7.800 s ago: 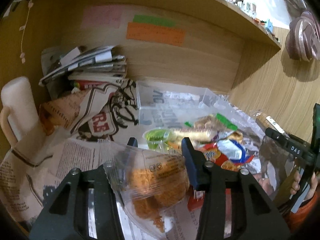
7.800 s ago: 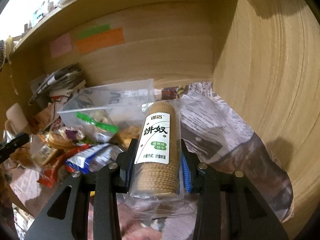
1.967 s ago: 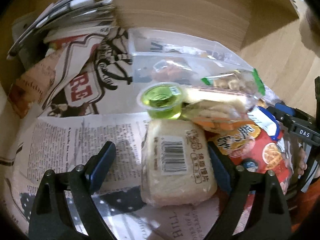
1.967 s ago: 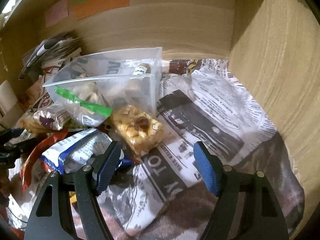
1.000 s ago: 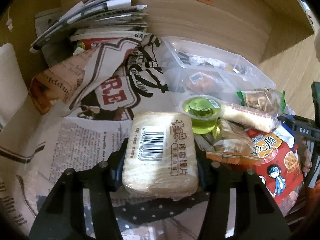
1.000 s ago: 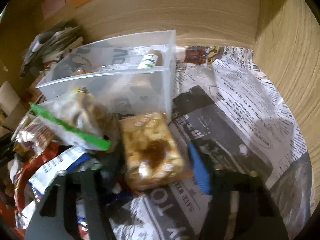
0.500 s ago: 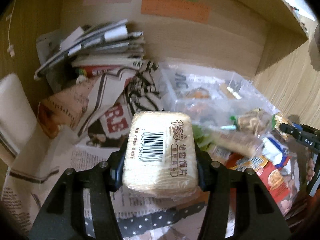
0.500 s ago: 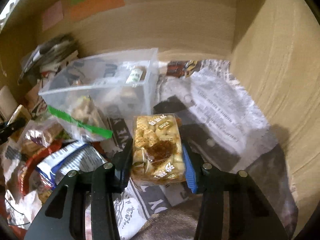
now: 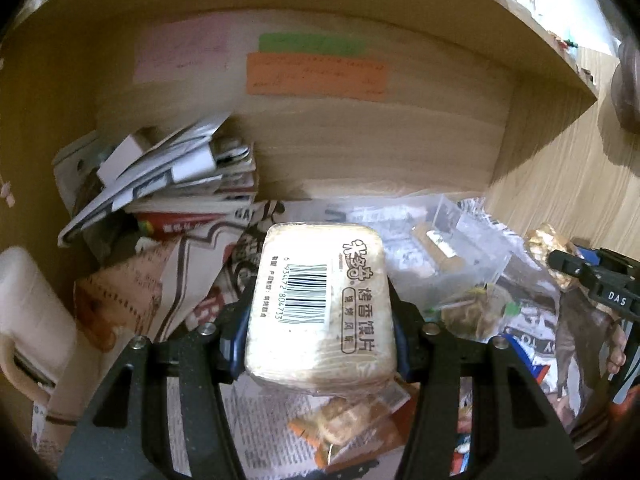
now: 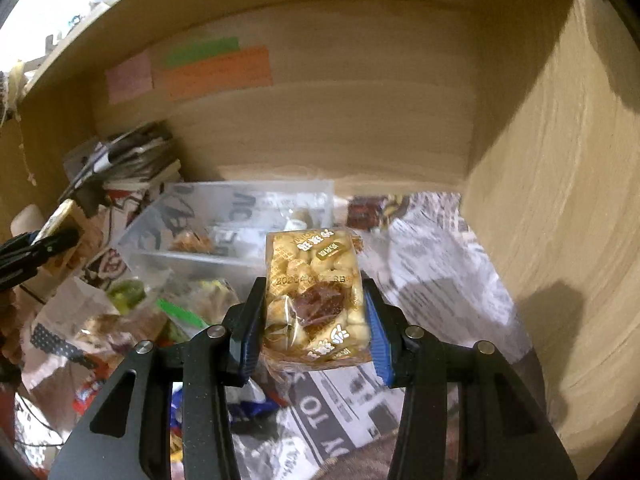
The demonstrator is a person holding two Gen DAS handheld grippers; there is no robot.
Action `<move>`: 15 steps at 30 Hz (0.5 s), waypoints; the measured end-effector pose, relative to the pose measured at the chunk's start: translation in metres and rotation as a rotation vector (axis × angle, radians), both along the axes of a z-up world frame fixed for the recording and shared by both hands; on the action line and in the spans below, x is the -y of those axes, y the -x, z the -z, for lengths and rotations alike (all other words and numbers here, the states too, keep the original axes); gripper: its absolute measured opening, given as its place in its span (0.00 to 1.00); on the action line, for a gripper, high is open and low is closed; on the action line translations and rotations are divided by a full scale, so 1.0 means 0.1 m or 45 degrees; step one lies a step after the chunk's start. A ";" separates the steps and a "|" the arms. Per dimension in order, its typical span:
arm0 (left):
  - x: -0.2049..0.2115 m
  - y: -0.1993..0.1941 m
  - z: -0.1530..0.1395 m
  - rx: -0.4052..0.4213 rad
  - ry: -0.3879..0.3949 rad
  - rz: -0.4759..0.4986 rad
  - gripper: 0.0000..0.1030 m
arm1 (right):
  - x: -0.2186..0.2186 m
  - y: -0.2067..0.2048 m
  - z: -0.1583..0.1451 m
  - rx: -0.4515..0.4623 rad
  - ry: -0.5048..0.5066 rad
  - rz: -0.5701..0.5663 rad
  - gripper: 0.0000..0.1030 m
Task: Organize snacks
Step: 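Place the biscuit block in the box with the left tool while the right tool carries the nut bar there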
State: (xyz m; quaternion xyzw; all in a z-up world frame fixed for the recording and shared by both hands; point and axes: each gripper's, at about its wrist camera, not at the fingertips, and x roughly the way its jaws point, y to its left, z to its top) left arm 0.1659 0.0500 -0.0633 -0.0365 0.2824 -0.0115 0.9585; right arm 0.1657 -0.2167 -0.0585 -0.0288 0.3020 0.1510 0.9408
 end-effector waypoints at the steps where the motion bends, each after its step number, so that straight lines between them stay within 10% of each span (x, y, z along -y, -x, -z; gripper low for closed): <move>1: 0.01 -0.03 -0.01 0.001 0.002 0.005 0.53 | -0.03 -0.02 -0.02 0.006 -0.002 -0.008 0.41; 15: 0.18 -0.54 -0.07 -0.004 -0.025 0.088 0.53 | -0.43 -0.39 -0.08 0.031 -0.026 -0.106 0.40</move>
